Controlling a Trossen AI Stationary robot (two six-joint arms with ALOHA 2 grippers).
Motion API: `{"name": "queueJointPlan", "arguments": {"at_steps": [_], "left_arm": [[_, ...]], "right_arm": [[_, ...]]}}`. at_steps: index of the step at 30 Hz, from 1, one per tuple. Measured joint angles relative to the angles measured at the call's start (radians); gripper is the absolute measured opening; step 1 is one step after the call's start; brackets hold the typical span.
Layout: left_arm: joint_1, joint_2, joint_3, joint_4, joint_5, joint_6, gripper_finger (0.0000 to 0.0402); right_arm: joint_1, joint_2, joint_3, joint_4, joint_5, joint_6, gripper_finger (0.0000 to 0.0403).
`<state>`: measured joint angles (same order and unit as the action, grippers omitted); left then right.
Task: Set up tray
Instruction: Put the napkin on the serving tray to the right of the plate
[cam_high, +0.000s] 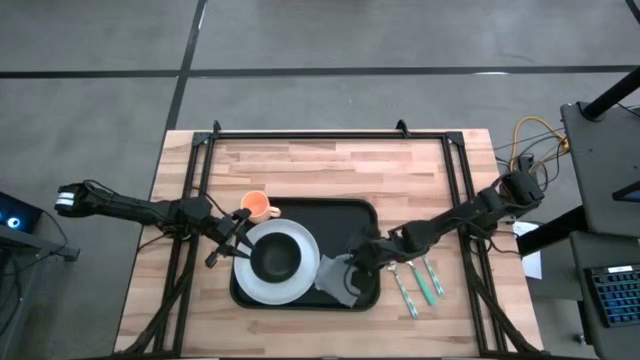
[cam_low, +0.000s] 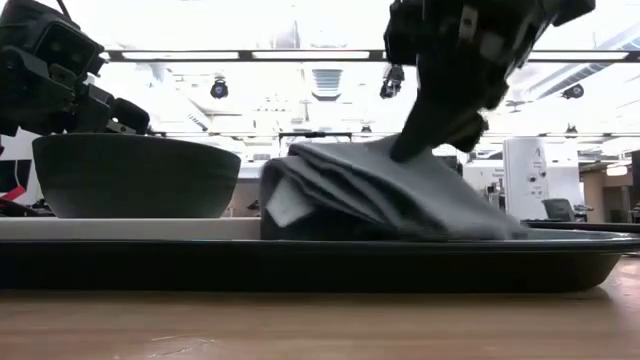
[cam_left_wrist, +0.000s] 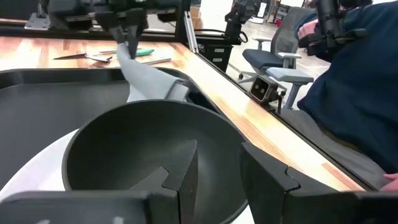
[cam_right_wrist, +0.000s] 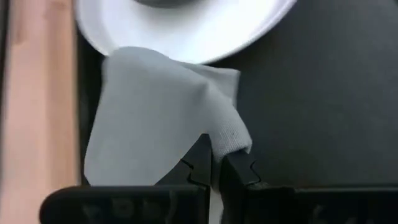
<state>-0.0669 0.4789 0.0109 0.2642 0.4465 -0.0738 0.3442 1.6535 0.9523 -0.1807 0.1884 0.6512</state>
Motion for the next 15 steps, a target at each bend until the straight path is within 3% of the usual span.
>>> {"name": "queueJointPlan", "arguments": {"at_steps": [7,15], "left_arm": [[0.000,0.000,0.000,0.000,0.000,0.000,0.0099],[0.000,0.000,0.000,0.000,0.000,0.000,0.0099]], "right_arm": [[-0.026,-0.002,-0.020,-0.011,0.039,-0.012,0.0009],[-0.022,-0.004,-0.015,-0.071,-0.026,0.015,0.0009]]}}
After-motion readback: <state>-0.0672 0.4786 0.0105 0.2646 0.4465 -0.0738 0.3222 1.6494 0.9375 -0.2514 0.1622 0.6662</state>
